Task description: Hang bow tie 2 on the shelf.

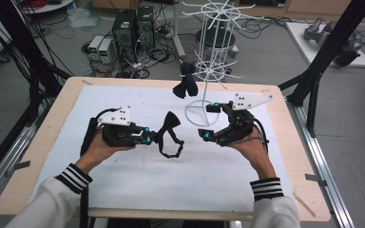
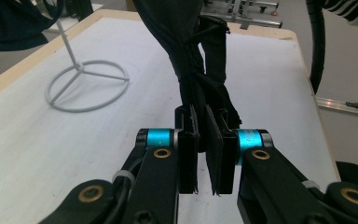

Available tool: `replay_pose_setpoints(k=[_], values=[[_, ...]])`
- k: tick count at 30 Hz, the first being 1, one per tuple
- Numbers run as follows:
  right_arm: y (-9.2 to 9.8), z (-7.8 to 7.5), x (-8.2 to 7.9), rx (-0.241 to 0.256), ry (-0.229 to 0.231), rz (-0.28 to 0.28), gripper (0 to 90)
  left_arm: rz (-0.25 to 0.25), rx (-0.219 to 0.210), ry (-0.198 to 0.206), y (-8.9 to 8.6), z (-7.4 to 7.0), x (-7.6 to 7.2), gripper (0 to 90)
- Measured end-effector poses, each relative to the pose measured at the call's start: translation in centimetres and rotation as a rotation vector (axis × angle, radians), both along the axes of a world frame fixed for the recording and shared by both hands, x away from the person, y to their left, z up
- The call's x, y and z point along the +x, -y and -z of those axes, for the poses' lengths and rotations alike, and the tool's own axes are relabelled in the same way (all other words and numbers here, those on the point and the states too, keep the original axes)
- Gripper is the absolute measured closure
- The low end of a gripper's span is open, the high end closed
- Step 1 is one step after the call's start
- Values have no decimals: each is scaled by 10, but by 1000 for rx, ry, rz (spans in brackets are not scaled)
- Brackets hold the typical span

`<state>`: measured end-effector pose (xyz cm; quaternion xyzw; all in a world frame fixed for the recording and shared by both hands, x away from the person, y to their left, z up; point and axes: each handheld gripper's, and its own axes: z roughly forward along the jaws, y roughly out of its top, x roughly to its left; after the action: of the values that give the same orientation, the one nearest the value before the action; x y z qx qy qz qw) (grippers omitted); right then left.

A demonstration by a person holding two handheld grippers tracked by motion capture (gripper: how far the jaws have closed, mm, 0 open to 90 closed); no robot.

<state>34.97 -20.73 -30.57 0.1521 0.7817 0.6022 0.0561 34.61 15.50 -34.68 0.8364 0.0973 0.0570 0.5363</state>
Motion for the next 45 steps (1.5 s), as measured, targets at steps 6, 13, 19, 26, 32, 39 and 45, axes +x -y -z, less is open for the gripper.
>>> replay_pose_setpoints(k=[6, 13, 19, 26, 32, 39, 45], values=[[-17, -6, 7, -59, -27, -48, 50, 22, 5, 13, 4, -2, 0, 832], [-32, -7, 12, -93, -44, -92, 65, 58, 7, 46, 10, -13, -1, 832], [-36, -11, 14, -77, -56, -155, 187, 73, 14, 68, 15, -16, -3, 832], [-40, -11, 15, -97, -85, -186, 288, 94, 18, 83, 19, -17, -5, 832], [-41, -10, 16, -112, -101, -183, 383, 100, 21, 94, 19, -17, -7, 833], [-44, -8, 18, -124, -109, -200, 495, 104, 24, 105, 21, -18, -9, 832], [-47, -10, 16, -123, -73, -236, 782, 109, 21, 111, 21, -18, -9, 832]])
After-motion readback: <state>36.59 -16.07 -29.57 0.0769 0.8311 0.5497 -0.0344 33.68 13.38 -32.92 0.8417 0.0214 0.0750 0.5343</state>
